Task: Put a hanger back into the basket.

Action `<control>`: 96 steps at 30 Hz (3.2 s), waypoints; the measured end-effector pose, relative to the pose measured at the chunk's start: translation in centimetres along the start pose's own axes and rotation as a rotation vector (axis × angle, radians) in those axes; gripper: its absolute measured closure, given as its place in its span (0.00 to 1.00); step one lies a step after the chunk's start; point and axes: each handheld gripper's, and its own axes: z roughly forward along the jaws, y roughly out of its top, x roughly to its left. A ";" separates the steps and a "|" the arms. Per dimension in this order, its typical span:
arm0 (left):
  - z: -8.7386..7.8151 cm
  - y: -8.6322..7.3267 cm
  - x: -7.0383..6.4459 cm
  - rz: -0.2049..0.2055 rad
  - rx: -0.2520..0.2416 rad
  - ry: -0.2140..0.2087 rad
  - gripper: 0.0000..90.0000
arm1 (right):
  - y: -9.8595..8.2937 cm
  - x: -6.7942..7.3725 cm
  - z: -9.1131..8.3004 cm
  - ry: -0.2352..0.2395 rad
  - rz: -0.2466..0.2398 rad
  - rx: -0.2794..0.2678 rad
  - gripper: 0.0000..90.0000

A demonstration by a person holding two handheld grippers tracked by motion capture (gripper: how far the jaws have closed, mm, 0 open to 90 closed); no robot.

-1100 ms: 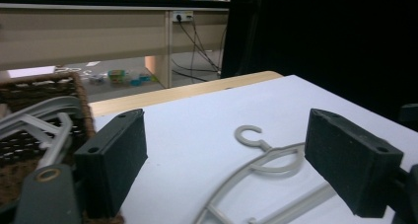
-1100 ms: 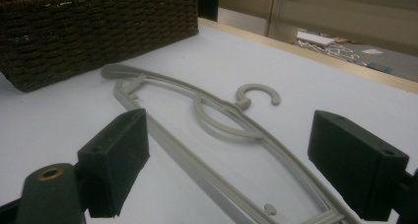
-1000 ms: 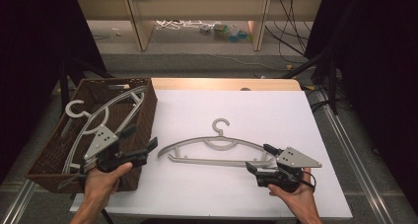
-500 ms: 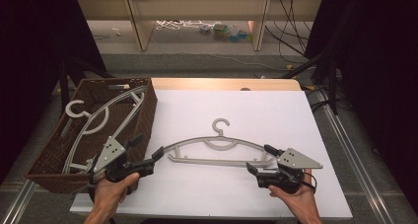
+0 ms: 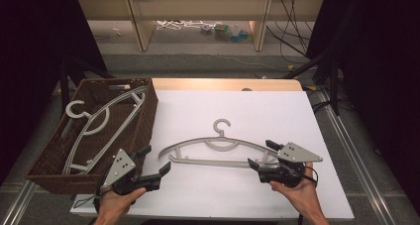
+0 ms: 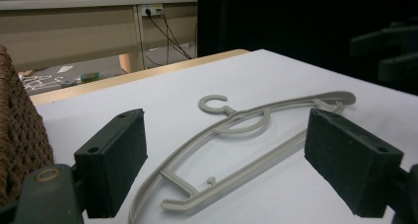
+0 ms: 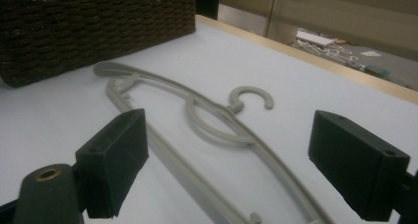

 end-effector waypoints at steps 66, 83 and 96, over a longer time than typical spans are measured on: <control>0.7 -0.2 0.0 -0.004 0.015 -0.039 0.19 | 1.9 -6.6 14.6 0.199 -0.225 0.855 0.88; 1.5 0.2 0.2 -0.001 0.041 0.016 0.22 | 2.7 -4.8 12.8 0.195 -0.478 0.753 0.92; 8.4 1.3 -0.6 0.053 0.253 -0.009 0.21 | 4.5 -2.8 10.5 0.168 -0.580 0.685 0.92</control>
